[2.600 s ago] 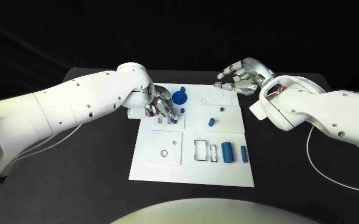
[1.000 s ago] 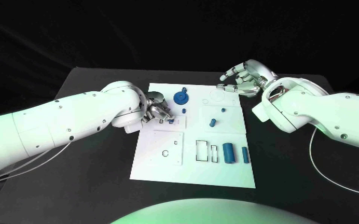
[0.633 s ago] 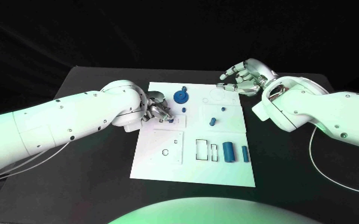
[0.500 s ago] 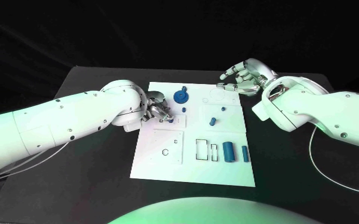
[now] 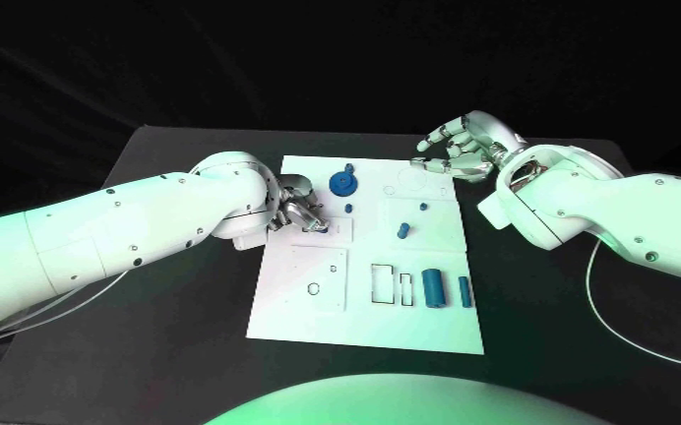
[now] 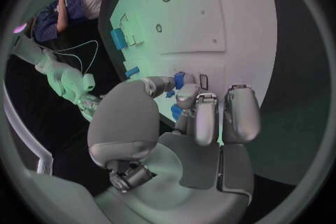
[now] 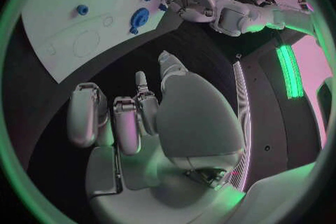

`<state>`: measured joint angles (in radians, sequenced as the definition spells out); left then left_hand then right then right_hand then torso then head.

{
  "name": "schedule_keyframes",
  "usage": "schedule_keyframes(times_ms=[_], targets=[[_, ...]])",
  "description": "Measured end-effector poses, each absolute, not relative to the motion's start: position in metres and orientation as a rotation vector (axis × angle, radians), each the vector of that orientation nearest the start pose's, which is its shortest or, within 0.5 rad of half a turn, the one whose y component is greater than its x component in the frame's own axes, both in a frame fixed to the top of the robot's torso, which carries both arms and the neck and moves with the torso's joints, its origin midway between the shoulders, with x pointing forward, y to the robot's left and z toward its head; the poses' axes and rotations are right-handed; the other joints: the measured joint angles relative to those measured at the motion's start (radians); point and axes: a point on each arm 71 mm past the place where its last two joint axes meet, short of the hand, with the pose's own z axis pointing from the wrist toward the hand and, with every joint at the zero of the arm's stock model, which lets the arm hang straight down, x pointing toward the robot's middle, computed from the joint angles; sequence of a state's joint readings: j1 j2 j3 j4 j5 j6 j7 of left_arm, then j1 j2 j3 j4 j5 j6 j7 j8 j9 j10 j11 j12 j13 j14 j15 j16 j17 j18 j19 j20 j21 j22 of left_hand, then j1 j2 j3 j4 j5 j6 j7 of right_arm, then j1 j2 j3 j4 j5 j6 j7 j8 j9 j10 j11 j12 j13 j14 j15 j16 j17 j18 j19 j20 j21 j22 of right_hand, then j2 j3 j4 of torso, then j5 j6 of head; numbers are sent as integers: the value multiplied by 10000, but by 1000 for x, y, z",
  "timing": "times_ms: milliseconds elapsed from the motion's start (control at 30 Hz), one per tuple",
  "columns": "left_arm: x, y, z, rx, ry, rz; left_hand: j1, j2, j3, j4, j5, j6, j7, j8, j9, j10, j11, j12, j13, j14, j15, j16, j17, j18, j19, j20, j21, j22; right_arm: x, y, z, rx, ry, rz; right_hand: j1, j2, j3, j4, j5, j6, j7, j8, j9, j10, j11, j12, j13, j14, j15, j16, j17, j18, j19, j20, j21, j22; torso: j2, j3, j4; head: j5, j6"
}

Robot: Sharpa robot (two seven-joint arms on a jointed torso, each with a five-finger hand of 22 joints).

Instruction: Assemble the parts on the task board

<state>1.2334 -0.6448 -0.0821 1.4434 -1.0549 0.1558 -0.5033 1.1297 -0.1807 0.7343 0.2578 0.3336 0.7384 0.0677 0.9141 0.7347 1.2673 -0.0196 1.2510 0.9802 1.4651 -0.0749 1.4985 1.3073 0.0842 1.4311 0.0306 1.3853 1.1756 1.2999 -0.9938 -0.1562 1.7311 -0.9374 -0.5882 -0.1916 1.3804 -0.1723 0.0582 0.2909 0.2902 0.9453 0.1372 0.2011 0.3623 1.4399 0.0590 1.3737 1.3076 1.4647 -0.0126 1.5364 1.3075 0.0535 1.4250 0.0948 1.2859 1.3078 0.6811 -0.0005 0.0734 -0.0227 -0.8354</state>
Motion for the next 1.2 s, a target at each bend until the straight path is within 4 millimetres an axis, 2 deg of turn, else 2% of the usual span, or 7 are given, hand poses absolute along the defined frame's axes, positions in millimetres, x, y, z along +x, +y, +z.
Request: schedule_keyframes(times_ms=[233,433,633,667,700,1167,1200], targets=[[482,136,-229,-426,23680,-5088,-14,-14,0,0,66,3,-1,0,0,0,0,0,20,0,0,0,0,0,0,0,0,23,453,-235,-166,4742,16384,7604,0,0,0,0,0,0,0,0,-1,0,0,0,-1,0,0,0,0,0,0,0,0,-1,2,1,0,-8,-9],[483,134,-229,-385,23715,-5048,-209,-47,0,-1,390,129,-60,3,28,72,0,40,78,0,0,0,0,0,38,-38,0,46,453,-234,-166,4739,16384,7606,0,0,-4,-2,0,0,0,0,2,0,0,0,-1,0,0,0,-1,-1,-2,-3,0,-2,4,2,0,-13,-24],[484,133,-230,-374,23793,-5006,-755,126,-45,-49,454,292,-220,61,67,251,-106,97,215,1,-74,0,0,0,38,-38,0,57,453,-234,-166,4737,16384,7606,0,0,-56,2,0,0,0,0,11,0,0,0,-2,0,0,0,-2,0,-37,-37,0,-2,3,4,0,-13,-36],[485,132,-230,-378,23806,-5002,-854,120,388,-502,452,310,-234,61,71,251,-107,97,215,1,-74,0,0,0,38,-38,0,65,453,-234,-166,4737,16384,7607,0,0,-56,2,0,0,0,0,11,0,0,0,-2,0,0,0,-1,0,-37,-37,0,-2,3,3,0,-13,-38],[485,132,-230,-383,23822,-5000,-941,57,509,-624,441,327,-219,62,73,251,-106,114,222,1,-74,0,0,0,42,-42,0,67,453,-234,-166,4737,16385,7607,0,0,-56,2,0,0,0,0,11,0,0,0,-2,0,0,0,-2,0,-37,-37,0,-2,2,3,0,-15,-39],[489,130,-231,-507,23999,-4993,-1276,118,361,-781,335,470,-248,22,39,306,-159,148,294,1,-145,0,0,1,73,-74,0,87,453,-234,-166,4732,16386,7611,0,0,-56,1,0,0,0,0,10,-35,-36,0,-2,0,0,0,0,0,-36,-36,0,-4,7,5,-5,-47,-38],[489,130,-231,-516,24010,-4996,-1296,98,494,-914,321,477,-251,21,38,306,-159,148,294,1,-145,0,-1,1,73,-73,0,87,453,-234,-166,4733,16387,7610,0,0,-55,1,0,0,0,0,10,-35,-36,0,-2,0,0,0,3,0,-36,-37,0,-4,7,5,-2,-49,-43]])
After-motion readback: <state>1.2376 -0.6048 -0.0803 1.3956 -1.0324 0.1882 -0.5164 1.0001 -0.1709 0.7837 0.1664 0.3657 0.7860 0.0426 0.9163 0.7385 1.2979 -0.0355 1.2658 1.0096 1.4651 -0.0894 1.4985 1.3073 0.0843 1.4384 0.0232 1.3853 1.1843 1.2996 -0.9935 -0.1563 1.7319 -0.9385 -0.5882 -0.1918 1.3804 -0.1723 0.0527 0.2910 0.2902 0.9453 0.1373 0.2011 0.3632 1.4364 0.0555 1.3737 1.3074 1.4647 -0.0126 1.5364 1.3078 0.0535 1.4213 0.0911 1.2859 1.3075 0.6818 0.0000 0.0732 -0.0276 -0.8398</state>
